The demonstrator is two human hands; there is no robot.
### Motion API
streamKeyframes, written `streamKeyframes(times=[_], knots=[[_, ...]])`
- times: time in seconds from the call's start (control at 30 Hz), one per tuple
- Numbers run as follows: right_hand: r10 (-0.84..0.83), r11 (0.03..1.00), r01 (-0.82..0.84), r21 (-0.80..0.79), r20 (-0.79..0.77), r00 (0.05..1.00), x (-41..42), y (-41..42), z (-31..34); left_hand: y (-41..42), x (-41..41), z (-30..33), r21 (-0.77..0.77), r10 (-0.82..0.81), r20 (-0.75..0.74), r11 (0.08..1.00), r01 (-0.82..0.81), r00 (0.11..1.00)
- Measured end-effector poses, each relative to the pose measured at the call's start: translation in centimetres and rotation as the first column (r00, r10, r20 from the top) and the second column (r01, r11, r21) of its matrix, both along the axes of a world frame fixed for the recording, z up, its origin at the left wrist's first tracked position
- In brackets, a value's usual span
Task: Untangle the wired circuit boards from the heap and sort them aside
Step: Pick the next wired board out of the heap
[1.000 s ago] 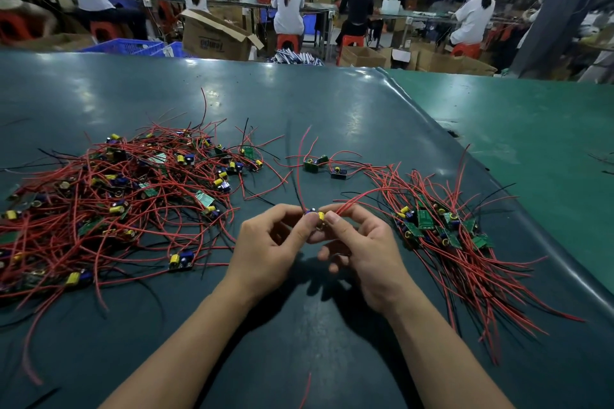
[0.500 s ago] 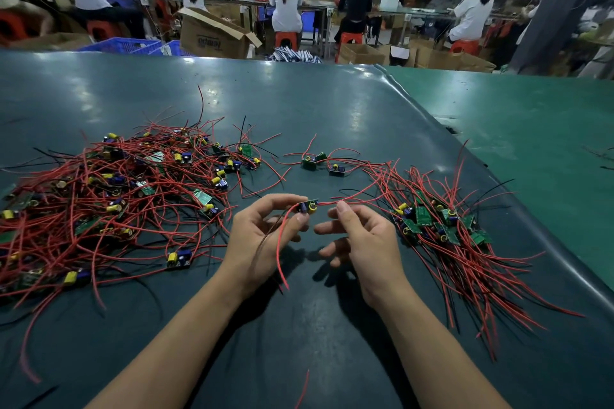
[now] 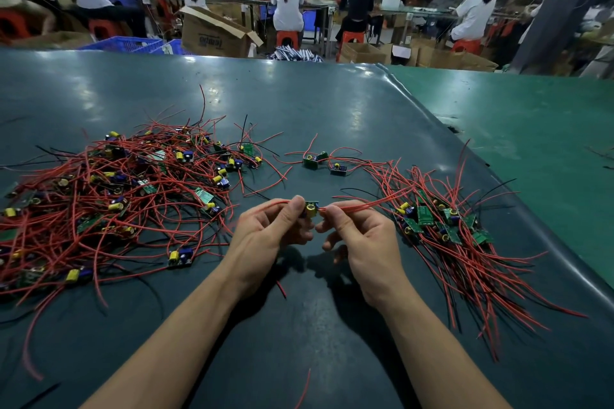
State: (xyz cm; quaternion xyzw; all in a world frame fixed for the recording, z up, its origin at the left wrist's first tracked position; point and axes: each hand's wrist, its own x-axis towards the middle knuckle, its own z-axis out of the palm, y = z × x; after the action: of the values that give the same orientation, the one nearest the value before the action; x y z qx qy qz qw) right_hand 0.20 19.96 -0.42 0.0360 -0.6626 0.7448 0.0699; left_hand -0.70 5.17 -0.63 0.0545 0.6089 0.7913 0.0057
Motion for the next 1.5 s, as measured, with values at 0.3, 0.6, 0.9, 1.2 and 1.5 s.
streamKeyframes(times=[0.3,0.6,0.9,1.2,1.5], knots=[[-0.009,0.995,0.020,-0.094,0.118,0.993,-0.2,0.2,0.1,0.4,0.0,0.2,-0.043,-0.011,0.042,0.999,0.013,0.999],[0.014,0.984,0.022,-0.179,0.199,0.980,-0.5,0.5,0.1,0.4,0.4,0.1,-0.197,-0.112,-0.033,0.975,0.104,0.993],[-0.247,0.913,0.289,-0.289,0.172,0.954,-1.7,1.5,0.0,0.2,0.1,-0.1,-0.154,-0.101,-0.018,0.983,0.097,0.995],[-0.465,0.765,0.495,-0.412,0.178,0.867,-2.5,3.5,-0.1,0.0,0.2,0.1,-0.100,-0.083,-0.063,0.992,0.076,0.995],[-0.555,0.762,0.541,-0.356,0.071,0.829,-2.3,2.5,-0.7,0.5,0.1,-0.6,-0.199,0.284,-0.299,0.915,-0.350,0.911]])
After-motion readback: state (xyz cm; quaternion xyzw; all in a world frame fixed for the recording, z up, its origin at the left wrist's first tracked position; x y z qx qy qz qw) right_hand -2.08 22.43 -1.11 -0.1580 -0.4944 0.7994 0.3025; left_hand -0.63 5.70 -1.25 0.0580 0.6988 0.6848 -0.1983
